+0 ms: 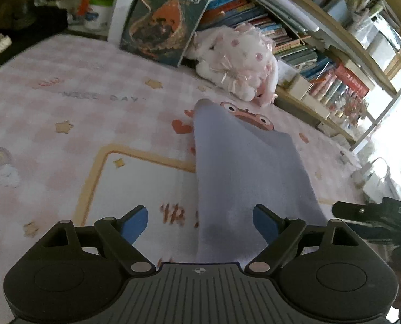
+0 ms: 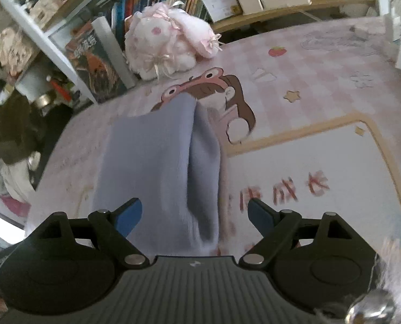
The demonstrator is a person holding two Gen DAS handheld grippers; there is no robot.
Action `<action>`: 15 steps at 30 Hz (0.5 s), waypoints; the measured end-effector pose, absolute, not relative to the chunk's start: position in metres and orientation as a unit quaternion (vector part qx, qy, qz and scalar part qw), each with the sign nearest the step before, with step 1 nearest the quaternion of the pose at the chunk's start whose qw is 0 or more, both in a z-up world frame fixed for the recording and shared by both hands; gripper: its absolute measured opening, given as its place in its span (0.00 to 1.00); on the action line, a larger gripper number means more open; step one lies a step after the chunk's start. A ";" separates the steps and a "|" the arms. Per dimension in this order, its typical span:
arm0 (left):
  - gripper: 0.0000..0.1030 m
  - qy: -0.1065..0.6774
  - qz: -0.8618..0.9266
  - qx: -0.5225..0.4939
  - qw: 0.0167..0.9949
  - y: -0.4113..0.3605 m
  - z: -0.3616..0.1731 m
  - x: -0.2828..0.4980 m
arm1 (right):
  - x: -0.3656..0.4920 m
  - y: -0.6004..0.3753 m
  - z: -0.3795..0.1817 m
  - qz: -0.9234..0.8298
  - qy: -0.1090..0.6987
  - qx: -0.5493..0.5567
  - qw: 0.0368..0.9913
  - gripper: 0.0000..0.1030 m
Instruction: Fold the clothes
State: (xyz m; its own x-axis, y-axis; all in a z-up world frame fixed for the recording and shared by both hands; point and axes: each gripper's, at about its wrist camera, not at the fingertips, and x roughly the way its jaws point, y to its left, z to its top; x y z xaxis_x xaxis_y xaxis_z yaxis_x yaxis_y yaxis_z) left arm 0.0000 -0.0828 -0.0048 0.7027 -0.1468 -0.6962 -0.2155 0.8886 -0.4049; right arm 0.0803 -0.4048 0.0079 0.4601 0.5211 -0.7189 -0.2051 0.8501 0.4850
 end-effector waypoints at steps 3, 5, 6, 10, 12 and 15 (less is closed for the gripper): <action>0.82 0.391 0.011 -0.260 0.883 -0.081 -0.015 0.017 | 0.105 -0.402 -0.003 0.231 0.494 0.179 0.819 0.83; 0.82 0.396 0.008 -0.271 0.877 -0.081 -0.021 0.025 | 0.119 -0.400 -0.011 0.239 0.509 0.185 0.806 0.82; 0.79 0.399 0.006 -0.276 0.874 -0.082 -0.024 0.028 | 0.124 -0.398 -0.015 0.243 0.516 0.187 0.800 0.82; 0.77 0.406 -0.006 -0.312 0.859 -0.079 -0.035 0.039 | 0.137 -0.392 -0.028 0.261 0.538 0.188 0.779 0.77; 0.71 0.408 -0.013 -0.337 0.848 -0.077 -0.040 0.045 | 0.140 -0.389 -0.032 0.270 0.541 0.187 0.774 0.69; 0.58 0.408 -0.020 -0.372 0.833 -0.076 -0.046 0.051 | 0.145 -0.382 -0.033 0.285 0.543 0.177 0.770 0.62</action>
